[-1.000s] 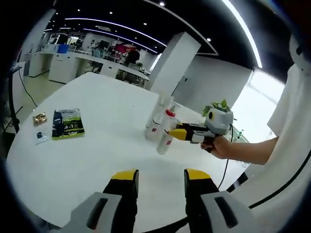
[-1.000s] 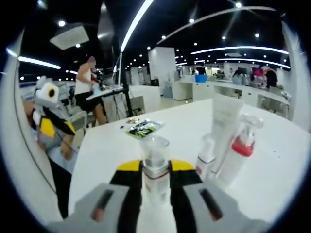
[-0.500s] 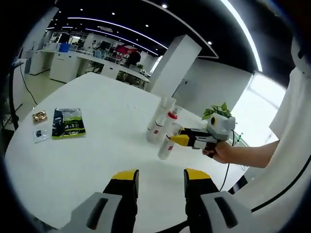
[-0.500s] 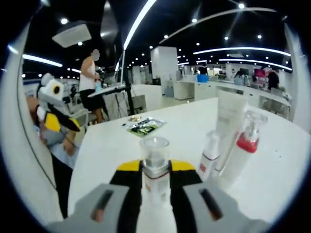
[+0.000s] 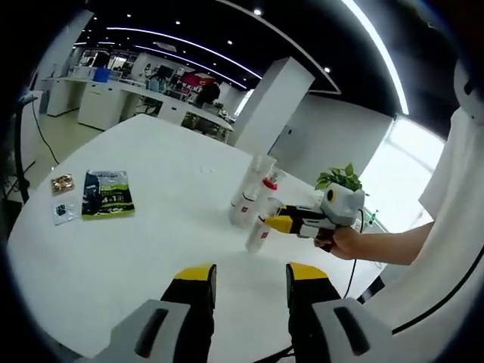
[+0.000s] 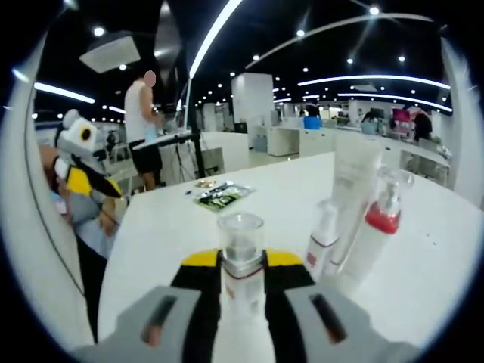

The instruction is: Arrange the skincare products in the storage area until every visible bottle or jar stands upright without overlapping.

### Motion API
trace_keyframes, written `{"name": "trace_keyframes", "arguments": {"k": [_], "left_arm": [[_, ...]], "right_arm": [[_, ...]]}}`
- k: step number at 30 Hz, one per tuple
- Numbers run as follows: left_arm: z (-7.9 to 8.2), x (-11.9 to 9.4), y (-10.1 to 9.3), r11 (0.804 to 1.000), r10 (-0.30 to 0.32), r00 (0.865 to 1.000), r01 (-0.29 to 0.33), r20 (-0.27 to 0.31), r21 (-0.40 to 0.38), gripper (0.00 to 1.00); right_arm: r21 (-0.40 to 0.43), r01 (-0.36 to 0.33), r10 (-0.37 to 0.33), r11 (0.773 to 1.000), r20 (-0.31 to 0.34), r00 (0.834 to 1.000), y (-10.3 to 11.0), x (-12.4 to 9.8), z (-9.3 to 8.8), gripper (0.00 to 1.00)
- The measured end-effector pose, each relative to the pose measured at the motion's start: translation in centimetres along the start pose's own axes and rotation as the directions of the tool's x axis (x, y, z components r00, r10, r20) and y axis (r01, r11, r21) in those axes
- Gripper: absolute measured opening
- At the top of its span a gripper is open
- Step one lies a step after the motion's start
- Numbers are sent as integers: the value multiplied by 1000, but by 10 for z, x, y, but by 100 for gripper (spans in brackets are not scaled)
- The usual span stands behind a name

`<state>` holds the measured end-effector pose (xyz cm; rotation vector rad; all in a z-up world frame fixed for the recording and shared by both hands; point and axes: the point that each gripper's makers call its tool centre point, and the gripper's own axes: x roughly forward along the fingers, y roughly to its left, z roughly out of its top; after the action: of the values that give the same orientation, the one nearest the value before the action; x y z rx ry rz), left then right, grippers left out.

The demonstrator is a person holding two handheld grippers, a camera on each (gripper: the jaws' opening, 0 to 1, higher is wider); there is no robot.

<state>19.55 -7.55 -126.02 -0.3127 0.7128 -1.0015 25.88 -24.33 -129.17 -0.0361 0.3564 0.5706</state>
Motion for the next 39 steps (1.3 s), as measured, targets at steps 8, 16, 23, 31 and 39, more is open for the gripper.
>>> {"name": "trace_keyframes", "arguments": {"k": [8,16,23,31,39], "left_arm": [[1,1,1,1000,2,1000,-2,3,-2,38],[0,-1,-2,1000,6,1000,-6,8,-2,38],[-5,-4,-6,1000,2,1000,-2,2,3,38],[-4,-6,-9,1000,-3,1000,3,10,12,38],[2,0,-14,1000,-20,1000,20,20,18,38]], "right_arm": [[-5,5,-5,1000,5,1000,0,0,-2,18],[-7,1,-1,1000,4,1000,2,-4,-7,18],[-43,-6,6,999,-2,1000,8,-2,-9,18],[-68,-44,44,997,1,999,23,4,-5,18],[-68,-34,34,997,8,999,20,-1,-4,18]]}}
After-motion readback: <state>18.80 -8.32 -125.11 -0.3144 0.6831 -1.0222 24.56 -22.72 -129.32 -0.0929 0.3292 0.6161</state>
